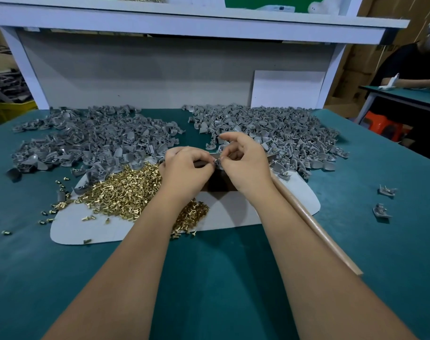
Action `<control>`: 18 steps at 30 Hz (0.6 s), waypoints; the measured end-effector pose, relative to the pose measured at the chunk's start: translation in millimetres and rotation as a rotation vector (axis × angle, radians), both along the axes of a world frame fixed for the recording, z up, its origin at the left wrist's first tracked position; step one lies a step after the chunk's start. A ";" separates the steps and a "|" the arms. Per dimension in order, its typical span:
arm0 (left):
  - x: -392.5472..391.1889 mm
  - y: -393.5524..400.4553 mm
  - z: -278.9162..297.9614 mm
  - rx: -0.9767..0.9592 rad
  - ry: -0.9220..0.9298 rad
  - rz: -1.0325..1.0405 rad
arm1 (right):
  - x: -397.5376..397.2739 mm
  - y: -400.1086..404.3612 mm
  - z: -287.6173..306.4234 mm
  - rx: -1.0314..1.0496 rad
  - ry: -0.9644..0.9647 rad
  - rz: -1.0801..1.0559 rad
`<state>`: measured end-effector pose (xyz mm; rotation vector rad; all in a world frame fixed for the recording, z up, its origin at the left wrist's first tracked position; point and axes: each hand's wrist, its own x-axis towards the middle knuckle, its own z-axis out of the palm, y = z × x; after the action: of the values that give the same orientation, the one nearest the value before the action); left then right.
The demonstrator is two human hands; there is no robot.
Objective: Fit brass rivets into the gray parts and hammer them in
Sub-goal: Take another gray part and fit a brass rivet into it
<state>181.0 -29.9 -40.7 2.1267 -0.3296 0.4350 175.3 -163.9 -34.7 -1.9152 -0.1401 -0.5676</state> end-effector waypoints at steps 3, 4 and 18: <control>-0.2 -0.6 -0.7 0.011 -0.006 0.018 | -0.3 -0.7 0.7 -0.066 -0.005 -0.046; -0.1 -0.6 -0.7 0.010 -0.009 0.018 | -0.8 -1.4 1.2 -0.088 -0.002 -0.053; -1.6 -1.3 -2.0 0.036 -0.009 0.027 | -4.0 -5.8 3.8 -0.324 -0.037 -0.006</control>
<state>179.3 -31.2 -42.7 2.1666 -0.3162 0.4575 171.2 -169.7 -30.9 -2.2197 -0.2634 -0.6128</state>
